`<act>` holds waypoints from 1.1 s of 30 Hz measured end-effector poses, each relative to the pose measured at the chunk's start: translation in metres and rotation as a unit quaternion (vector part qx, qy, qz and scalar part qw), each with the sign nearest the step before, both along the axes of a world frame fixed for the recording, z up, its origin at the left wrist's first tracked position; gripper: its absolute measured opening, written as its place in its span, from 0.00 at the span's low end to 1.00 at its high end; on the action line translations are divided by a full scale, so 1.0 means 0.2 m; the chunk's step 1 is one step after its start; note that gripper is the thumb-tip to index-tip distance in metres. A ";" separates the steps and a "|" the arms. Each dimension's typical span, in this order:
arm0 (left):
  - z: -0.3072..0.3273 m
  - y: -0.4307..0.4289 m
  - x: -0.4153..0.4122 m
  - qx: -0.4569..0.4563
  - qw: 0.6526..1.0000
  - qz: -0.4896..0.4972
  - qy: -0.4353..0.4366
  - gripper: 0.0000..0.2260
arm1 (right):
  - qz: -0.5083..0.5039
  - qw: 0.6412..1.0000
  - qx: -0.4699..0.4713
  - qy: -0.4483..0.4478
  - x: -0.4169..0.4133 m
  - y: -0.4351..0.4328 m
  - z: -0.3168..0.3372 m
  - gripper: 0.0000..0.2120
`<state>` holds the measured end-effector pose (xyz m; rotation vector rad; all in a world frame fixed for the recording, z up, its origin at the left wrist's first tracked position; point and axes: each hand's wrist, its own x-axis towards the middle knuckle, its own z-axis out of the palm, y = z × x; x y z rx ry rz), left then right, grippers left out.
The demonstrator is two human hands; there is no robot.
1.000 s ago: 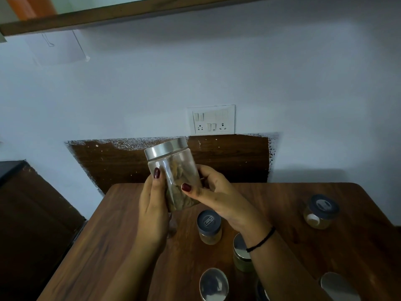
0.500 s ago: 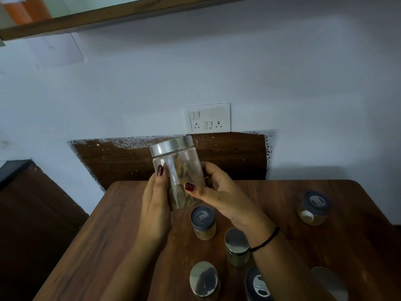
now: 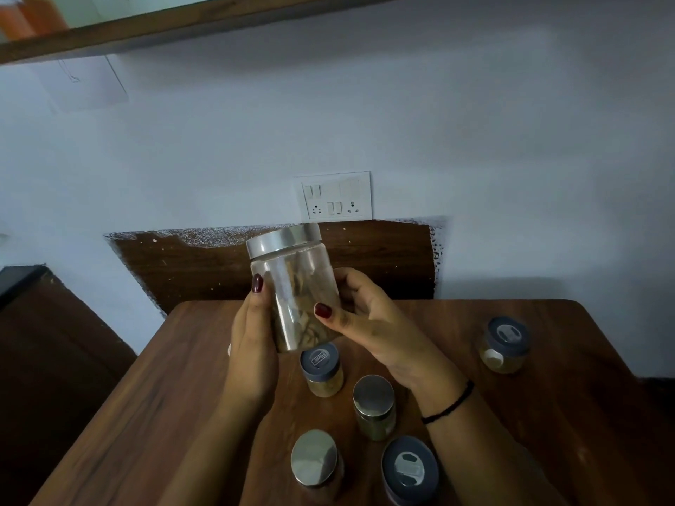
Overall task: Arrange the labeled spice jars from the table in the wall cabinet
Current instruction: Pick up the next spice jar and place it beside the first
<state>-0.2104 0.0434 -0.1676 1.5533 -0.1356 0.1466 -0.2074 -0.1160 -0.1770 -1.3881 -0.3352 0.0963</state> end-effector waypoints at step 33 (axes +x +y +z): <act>0.02 -0.02 0.05 0.015 1.000 -0.011 0.010 0.24 | -0.078 0.997 -0.018 -0.010 0.07 0.06 -0.06 0.31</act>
